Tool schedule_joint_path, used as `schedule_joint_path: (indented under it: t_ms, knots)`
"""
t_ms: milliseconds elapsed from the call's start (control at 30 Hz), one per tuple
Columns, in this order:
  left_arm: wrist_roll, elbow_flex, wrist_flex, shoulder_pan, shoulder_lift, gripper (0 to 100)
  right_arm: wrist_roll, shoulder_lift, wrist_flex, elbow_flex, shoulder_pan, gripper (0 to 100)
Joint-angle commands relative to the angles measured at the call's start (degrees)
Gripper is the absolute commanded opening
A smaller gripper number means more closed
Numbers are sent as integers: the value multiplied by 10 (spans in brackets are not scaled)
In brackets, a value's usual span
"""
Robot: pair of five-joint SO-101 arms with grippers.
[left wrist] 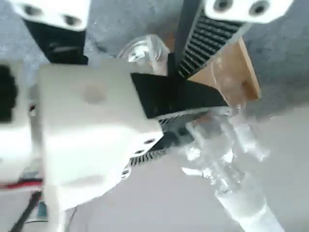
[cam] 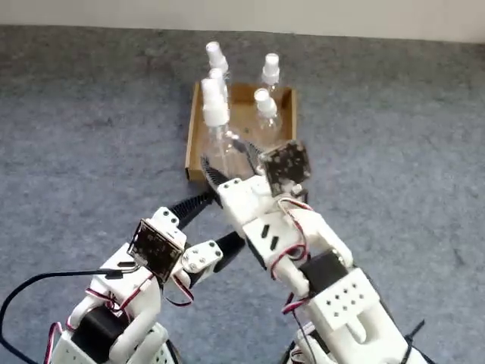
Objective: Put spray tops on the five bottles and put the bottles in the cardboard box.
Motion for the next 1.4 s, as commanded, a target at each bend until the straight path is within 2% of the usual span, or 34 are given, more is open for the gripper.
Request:
schedule_joint_path:
  t_ms: [0, 267, 467, 767, 933, 1033, 1167, 1367]
  knots:
    - [-8, 21, -78, -62, -2, 229, -2, 5, 71, -46, -42, 3]
    - [-8, 38, -99, -73, -1, 200, -2, 5, 218, -156, -46, 3]
    - [-8, 49, -101, -72, -1, 166, -64, 4, 224, -175, -46, 6]
    - [-8, 72, -130, -72, -2, 97, -66, 4, 221, -176, -44, 5]
    - [-7, 73, -125, -35, -2, 80, -65, 4, 167, -166, -44, 5]
    - [-7, 72, -125, -35, -2, 81, -62, 5, 148, -131, -38, 5]
    - [-6, 68, -119, -46, -3, 81, 0, 9, 91, -93, 12, 5]
    - [-6, 47, -56, -48, -4, 79, 54, 10, -17, 4, 52, 5]
